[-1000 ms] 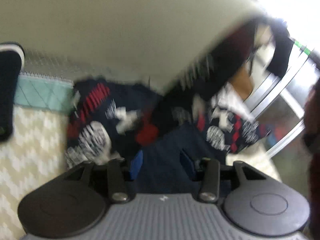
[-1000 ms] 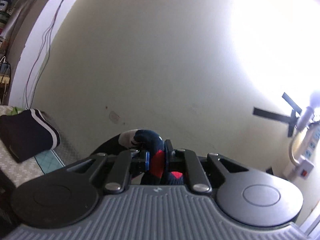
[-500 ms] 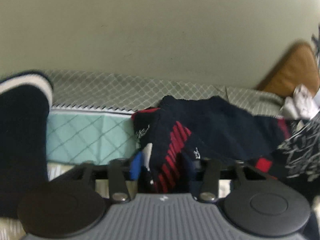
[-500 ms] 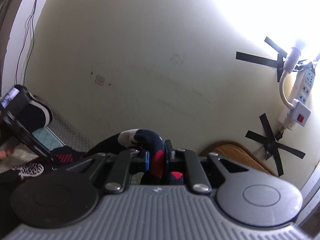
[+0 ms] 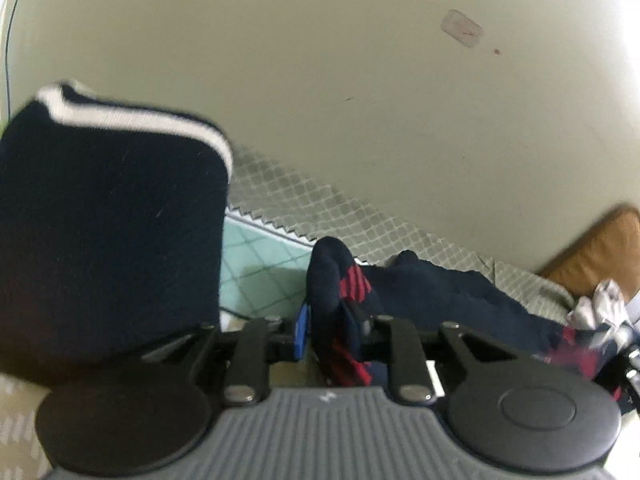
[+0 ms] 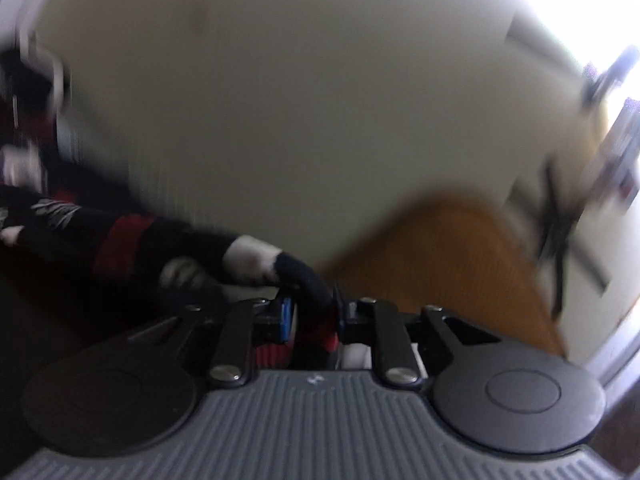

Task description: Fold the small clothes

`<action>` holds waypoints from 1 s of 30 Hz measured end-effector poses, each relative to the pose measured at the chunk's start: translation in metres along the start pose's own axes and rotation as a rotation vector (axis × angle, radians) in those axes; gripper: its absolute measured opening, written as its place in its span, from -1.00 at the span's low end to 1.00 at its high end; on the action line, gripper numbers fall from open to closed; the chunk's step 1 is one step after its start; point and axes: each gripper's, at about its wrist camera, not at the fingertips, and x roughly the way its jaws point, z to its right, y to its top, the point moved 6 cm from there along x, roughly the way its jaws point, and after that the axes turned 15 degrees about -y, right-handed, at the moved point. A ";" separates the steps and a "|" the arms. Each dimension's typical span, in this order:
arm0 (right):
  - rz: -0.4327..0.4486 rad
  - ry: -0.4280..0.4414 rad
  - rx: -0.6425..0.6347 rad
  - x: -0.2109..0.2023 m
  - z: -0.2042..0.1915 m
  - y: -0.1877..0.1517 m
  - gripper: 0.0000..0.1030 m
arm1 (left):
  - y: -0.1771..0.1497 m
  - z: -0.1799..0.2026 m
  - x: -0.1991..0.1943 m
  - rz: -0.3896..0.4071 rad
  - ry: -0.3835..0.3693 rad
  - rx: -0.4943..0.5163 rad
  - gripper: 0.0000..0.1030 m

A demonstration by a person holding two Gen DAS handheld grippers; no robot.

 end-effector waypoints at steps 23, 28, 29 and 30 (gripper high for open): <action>-0.251 0.316 0.394 -0.016 0.076 -0.053 -0.01 | -0.027 0.055 0.002 -0.209 0.123 0.297 -0.23; -0.341 0.332 0.440 0.005 0.049 -0.056 -0.83 | -0.031 0.055 0.003 -0.183 0.175 0.338 -0.82; -0.346 0.321 0.448 0.006 0.048 -0.053 -0.84 | -0.029 0.051 0.002 -0.175 0.167 0.325 -0.84; -0.316 0.291 0.436 0.001 0.050 -0.047 -0.85 | -0.026 0.046 -0.001 -0.167 0.169 0.307 -0.84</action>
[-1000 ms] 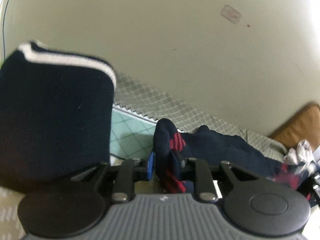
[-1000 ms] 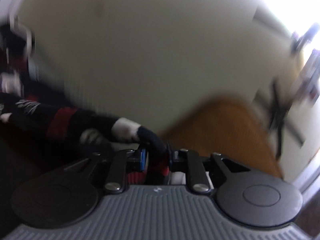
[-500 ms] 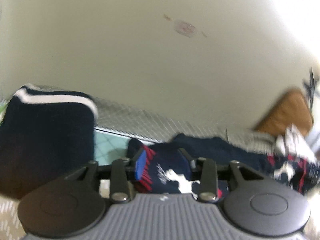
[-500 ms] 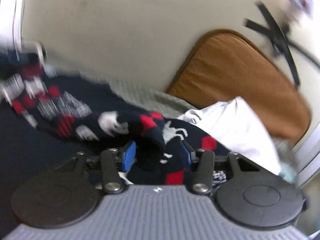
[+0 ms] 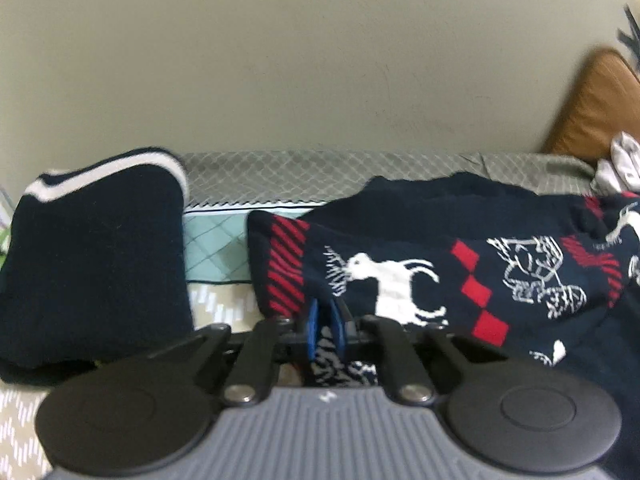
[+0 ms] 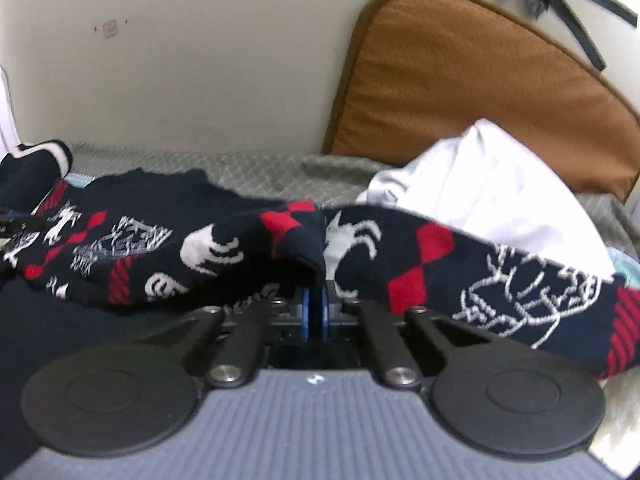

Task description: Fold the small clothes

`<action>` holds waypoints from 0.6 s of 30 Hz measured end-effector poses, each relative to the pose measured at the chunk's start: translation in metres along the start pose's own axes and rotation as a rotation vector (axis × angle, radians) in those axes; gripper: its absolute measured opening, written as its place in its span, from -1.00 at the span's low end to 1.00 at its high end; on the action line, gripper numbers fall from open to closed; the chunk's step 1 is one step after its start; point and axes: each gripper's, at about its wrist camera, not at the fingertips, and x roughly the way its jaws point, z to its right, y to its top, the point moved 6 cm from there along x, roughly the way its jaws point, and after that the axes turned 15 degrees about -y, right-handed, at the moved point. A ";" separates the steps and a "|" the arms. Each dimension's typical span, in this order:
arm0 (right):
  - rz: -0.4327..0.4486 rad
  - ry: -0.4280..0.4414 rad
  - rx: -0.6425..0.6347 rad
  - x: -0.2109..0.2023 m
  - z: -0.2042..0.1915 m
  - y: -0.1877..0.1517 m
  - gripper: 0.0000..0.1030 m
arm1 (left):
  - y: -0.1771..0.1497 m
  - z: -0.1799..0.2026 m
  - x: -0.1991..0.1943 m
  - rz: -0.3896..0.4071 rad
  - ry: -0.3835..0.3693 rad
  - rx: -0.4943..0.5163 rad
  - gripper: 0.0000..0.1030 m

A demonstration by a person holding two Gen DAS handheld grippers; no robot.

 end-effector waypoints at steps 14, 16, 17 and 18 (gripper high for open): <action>0.157 -0.392 -0.426 -0.042 -0.017 -0.048 -0.67 | -0.003 -0.002 -0.022 0.030 0.055 -0.002 -0.65; 0.139 -0.310 -0.270 -0.058 -0.008 -0.040 -0.65 | 0.000 -0.006 -0.032 0.057 0.044 -0.023 -0.65; 0.133 -0.255 -0.194 -0.065 -0.005 -0.033 -0.63 | 0.003 -0.008 -0.034 0.067 0.040 -0.032 -0.65; 0.127 -0.208 -0.133 -0.068 -0.005 -0.027 -0.62 | 0.004 -0.009 -0.035 0.070 0.035 -0.039 -0.65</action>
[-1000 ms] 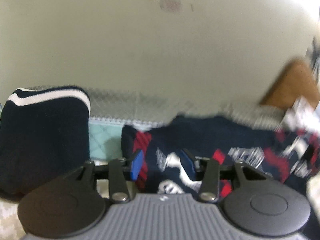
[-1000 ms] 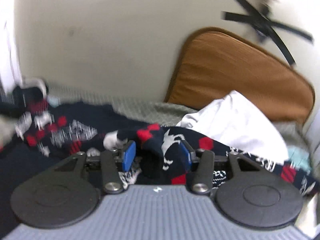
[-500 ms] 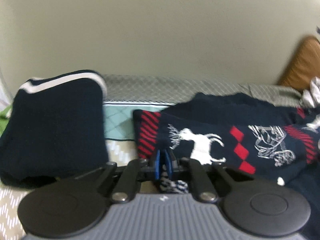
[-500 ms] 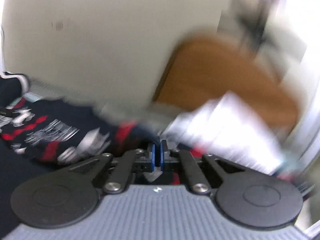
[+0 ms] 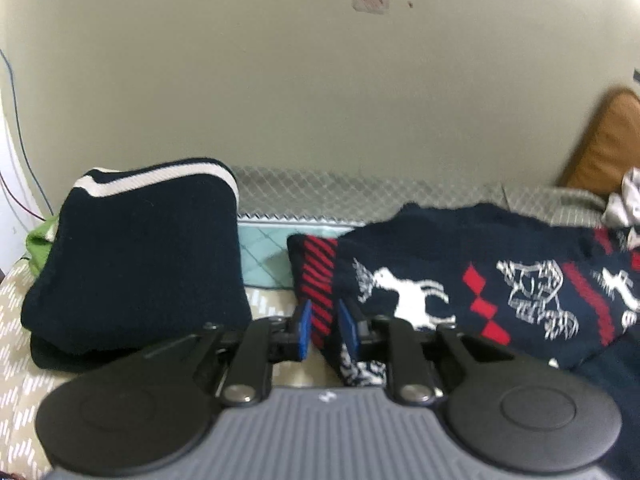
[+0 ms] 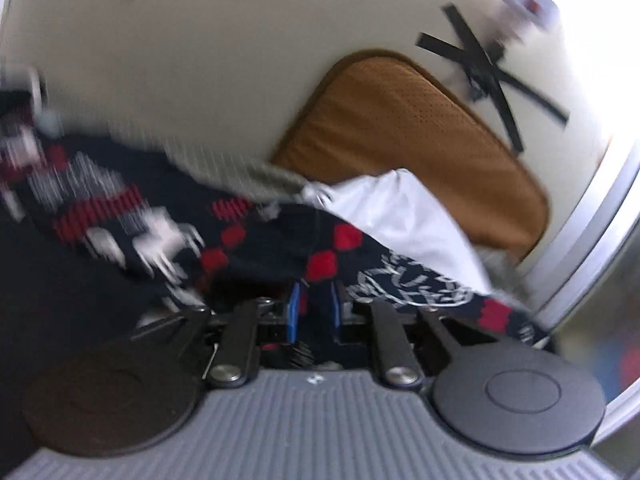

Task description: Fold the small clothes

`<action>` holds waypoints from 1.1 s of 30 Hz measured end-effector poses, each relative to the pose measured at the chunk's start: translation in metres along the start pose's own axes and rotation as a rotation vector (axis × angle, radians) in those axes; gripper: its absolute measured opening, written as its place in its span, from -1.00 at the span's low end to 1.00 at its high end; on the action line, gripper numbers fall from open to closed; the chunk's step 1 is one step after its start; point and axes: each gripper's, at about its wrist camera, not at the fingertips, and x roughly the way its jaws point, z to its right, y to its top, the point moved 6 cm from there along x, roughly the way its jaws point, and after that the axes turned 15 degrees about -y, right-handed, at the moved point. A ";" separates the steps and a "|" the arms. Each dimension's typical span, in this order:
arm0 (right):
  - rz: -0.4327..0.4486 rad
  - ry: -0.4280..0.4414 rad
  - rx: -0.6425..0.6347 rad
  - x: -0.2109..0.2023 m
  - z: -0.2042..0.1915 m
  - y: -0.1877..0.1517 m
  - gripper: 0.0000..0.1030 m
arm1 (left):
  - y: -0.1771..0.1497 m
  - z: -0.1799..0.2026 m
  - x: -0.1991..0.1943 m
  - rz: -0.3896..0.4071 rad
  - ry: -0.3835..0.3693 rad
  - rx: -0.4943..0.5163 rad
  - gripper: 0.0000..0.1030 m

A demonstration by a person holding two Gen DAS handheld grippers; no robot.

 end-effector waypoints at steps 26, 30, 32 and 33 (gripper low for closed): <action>0.066 0.459 0.261 -0.040 -0.146 0.133 -0.94 | 0.012 -0.027 -0.018 0.153 -0.317 -0.286 -0.47; -0.014 0.679 0.200 -0.031 -0.230 0.145 -0.69 | 0.007 -0.031 -0.015 0.129 -0.322 -0.263 -0.40; 0.006 0.664 0.207 -0.031 -0.232 0.145 -0.53 | 0.006 -0.032 -0.015 0.123 -0.312 -0.259 -0.28; 0.025 0.648 0.218 -0.029 -0.223 0.143 -0.43 | 0.006 -0.032 -0.015 0.122 -0.322 -0.267 -0.24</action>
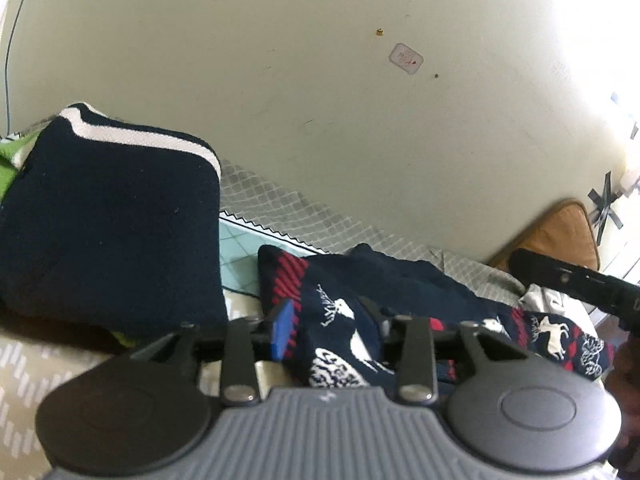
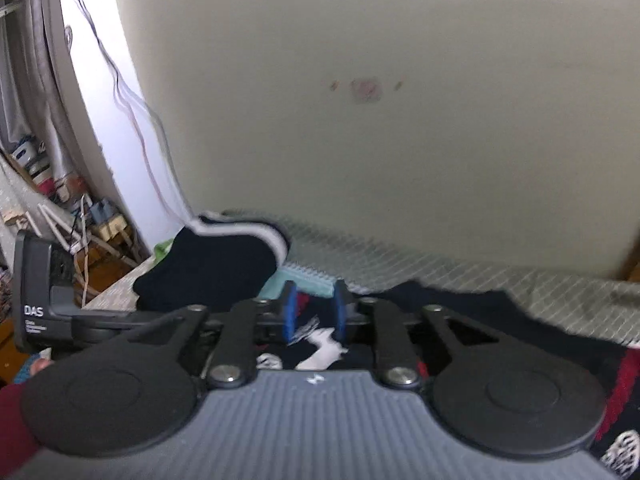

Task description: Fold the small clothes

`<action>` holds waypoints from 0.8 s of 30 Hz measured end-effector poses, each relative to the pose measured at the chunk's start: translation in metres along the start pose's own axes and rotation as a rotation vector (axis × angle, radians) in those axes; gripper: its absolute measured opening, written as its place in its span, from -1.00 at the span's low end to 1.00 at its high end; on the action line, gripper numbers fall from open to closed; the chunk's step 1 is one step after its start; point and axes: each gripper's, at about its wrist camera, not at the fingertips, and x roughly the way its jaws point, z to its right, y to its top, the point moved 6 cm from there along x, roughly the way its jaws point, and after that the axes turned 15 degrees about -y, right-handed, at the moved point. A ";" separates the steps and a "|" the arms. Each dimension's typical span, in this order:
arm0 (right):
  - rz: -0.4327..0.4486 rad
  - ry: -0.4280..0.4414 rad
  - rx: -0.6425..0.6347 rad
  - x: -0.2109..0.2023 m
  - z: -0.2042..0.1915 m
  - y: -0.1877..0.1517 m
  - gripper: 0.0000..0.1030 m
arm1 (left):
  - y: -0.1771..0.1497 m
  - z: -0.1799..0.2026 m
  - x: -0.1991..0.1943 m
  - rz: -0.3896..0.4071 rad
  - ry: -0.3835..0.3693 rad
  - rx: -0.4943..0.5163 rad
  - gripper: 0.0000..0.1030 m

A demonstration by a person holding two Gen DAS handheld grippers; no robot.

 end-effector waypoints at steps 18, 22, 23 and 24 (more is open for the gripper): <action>0.000 -0.091 0.234 0.011 0.104 -0.043 -0.79 | -0.035 0.017 0.042 -0.127 0.228 0.246 -0.74; 0.024 -0.210 0.165 0.025 0.117 -0.046 -0.68 | -0.034 0.015 0.042 -0.123 0.243 0.256 -0.70; -0.033 -0.251 0.128 0.035 0.119 -0.057 -0.63 | -0.034 0.016 0.042 -0.125 0.243 0.259 -0.69; -0.102 -0.277 0.103 0.043 0.121 -0.069 -0.54 | -0.034 0.016 0.041 -0.129 0.241 0.260 -0.68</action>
